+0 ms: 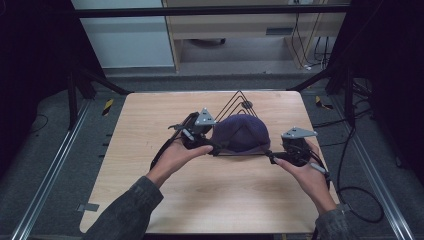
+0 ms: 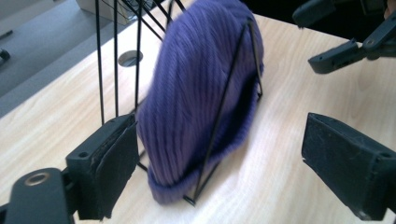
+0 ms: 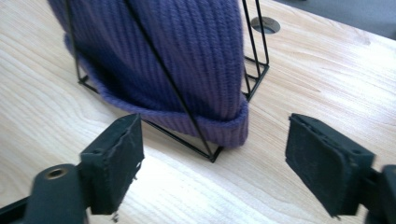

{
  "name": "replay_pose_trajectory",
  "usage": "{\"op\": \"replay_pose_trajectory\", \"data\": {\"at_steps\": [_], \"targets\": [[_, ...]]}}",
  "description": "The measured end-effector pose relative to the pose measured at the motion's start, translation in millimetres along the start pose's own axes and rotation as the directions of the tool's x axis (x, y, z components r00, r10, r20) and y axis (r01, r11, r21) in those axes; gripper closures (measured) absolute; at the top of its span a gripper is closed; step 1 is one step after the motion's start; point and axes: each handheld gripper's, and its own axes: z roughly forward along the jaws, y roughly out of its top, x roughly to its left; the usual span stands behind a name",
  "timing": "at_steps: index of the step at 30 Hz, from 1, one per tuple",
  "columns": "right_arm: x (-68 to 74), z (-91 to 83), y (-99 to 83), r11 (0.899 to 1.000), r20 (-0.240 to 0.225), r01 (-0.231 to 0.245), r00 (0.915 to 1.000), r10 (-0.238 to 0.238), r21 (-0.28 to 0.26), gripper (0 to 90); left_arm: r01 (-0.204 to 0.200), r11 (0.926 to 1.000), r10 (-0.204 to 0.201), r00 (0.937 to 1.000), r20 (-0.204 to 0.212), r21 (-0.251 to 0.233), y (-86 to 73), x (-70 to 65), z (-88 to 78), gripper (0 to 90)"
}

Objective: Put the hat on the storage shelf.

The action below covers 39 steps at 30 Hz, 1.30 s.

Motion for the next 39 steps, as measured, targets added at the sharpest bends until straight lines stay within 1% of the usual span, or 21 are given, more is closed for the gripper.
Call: {"op": "replay_pose_trajectory", "data": {"at_steps": [4,7,8,13,15,18,20,23,25,30,32,34,37,39], "targets": [[11.5,-7.2,-2.2,1.0,-0.003,0.017,0.9998,-0.017,-0.014,11.7,-0.005,0.9998,0.005,1.0,-0.006,0.018,-13.6,-6.7,-10.3,8.7],[24.3,-11.0,-4.4,0.999,-0.023,0.03,0.9993,-0.03,-0.025,9.1,-0.002,0.9997,0.002,1.0,-0.002,0.026,-24.9,-9.5,-17.6,7.2],[27.7,-11.8,-4.6,0.999,-0.029,0.03,0.9991,-0.031,-0.027,9.0,0.0,0.9996,0.0,1.0,0.0,0.027,-29.2,-10.6,-20.5,7.0],[48.6,-13.3,-5.8,0.997,-0.071,0.06,0.9954,-0.064,-0.049,7.5,0.001,0.9998,-0.002,1.0,0.01,0.022,-50.1,-14.6,-33.4,5.4],[56.4,-12.7,-6.8,0.997,-0.093,0.067,0.9932,-0.071,-0.047,7.3,-0.001,0.9998,0.001,1.0,0.006,0.02,-57.1,-14.8,-37.8,5.1],[65.0,-10.9,-8.7,0.995,-0.108,0.085,0.9901,-0.09,-0.045,7.3,0.008,0.9998,-0.008,1.0,-0.001,0.016,-68.0,-14.3,-44.7,4.8],[70.8,-9.5,-11.1,0.995,-0.12,0.089,0.9884,-0.093,-0.036,7.3,0.015,0.9997,-0.015,0.9999,-0.002,0.02,-75.8,-14.1,-48.6,4.8],[77.4,-5.2,-15.6,0.995,-0.145,0.099,0.9843,-0.1,-0.012,9.5,0.017,0.9991,-0.016,0.9998,-0.012,0.038,-87.4,-14.0,-52.2,4.8],[81.2,-1.5,-18.6,0.994,-0.149,0.109,0.9832,-0.106,0.006,10.5,0.019,0.9984,-0.018,0.9997,-0.016,0.053,-95.0,-14.1,-53.5,4.8],[87.4,7.3,-25.5,0.992,-0.166,0.119,0.9801,-0.11,0.046,14.0,0.031,0.9934,-0.029,0.9994,-0.02,0.111,-116.0,-14.4,-53.9,5.1],[88.7,10.9,-28.3,0.991,-0.17,0.12,0.9793,-0.109,0.051,14.5,0.036,0.9922,-0.033,0.9992,-0.023,0.12,-122.8,-13.7,-53.5,5.4],[90.4,14.2,-31.0,0.991,-0.179,0.121,0.9779,-0.108,0.064,14.8,0.051,0.9913,-0.048,0.9985,-0.025,0.121,-129.9,-12.3,-53.8,5.4],[93.5,18.0,-33.9,0.99,-0.189,0.124,0.9758,-0.109,0.07,14.8,0.065,0.9899,-0.06,0.9973,-0.043,0.126,-139.4,-9.1,-54.9,5.6],[96.0,20.6,-35.6,0.989,-0.204,0.125,0.9731,-0.107,0.079,14.6,0.075,0.9883,-0.069,0.9962,-0.053,0.133,-145.8,-6.8,-55.9,5.6]]}}
